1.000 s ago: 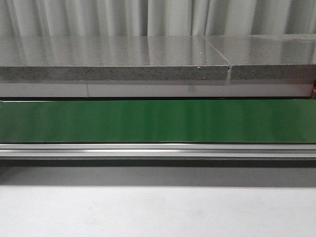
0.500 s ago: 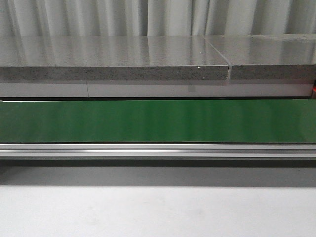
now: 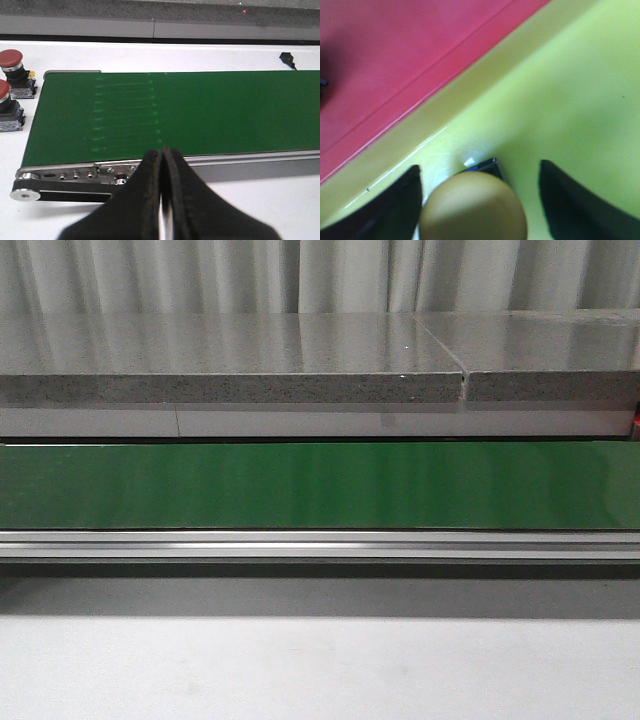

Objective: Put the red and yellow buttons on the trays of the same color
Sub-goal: 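Carry the yellow button into the yellow tray and release it, then lift the right gripper out of the tray back above the belt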

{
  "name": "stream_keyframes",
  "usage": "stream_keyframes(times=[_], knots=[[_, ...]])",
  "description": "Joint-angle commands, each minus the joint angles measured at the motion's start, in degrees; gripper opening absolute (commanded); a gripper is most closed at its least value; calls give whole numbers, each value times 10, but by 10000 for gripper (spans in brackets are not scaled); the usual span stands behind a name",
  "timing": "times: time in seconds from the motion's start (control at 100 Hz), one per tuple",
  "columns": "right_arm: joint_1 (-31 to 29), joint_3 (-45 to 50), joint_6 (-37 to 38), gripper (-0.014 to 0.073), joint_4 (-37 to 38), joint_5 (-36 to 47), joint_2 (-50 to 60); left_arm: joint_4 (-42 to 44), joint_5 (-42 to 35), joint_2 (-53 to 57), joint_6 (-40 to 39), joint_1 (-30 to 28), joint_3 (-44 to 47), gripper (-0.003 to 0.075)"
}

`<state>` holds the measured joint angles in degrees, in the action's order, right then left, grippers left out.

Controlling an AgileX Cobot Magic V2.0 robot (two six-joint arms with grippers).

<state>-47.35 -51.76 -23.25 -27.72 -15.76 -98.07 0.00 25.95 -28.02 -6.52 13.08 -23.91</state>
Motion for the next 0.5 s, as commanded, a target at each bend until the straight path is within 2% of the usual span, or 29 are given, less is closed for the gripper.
stream_keyframes(times=[0.0, 0.28, 0.49], knots=[[-1, -16, -2, 629, -11, 20, 22, -5, -42, -1, -4, 4, -15, -19], [8, -18, -2, 635, -49, 32, 79, -5, -42, -1, -4, 4, -15, -19], [77, -18, -14, 635, -49, 59, 175, -5, -42, -1, -4, 4, -15, -19]])
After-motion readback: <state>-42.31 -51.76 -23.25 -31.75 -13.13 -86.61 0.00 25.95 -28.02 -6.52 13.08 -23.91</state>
